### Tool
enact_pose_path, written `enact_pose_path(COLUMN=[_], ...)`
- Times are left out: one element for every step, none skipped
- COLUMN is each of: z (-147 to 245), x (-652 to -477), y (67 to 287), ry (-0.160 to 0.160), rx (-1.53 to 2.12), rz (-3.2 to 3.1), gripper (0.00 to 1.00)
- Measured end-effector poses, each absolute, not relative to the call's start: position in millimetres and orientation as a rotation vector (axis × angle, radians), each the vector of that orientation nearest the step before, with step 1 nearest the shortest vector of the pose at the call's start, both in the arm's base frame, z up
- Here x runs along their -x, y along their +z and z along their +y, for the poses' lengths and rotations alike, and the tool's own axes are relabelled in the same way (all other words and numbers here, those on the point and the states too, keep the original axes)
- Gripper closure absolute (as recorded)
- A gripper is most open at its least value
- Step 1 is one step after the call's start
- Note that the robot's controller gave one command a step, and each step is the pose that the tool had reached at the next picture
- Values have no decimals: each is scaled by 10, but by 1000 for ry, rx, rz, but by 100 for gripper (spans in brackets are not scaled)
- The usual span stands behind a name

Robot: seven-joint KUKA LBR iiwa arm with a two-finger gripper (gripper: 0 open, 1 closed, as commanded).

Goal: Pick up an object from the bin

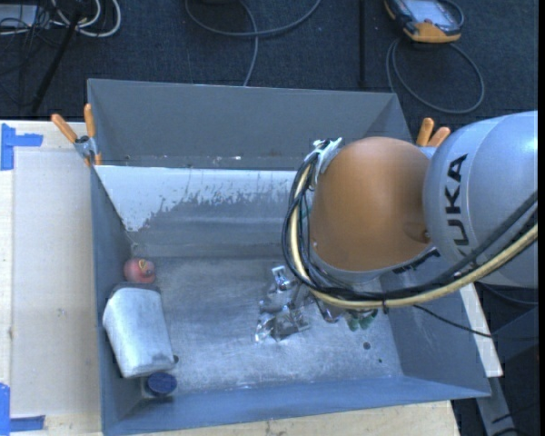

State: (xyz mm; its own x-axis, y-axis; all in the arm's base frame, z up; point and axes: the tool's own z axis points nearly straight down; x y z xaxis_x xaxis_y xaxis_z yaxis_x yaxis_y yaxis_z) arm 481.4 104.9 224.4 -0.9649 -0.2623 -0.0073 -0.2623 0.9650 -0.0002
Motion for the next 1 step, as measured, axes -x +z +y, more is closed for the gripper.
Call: enact_pose_path(z=[752], x=[-4979], y=[2563], ry=[-2], rx=[1036], rz=[2963], gripper=[100])
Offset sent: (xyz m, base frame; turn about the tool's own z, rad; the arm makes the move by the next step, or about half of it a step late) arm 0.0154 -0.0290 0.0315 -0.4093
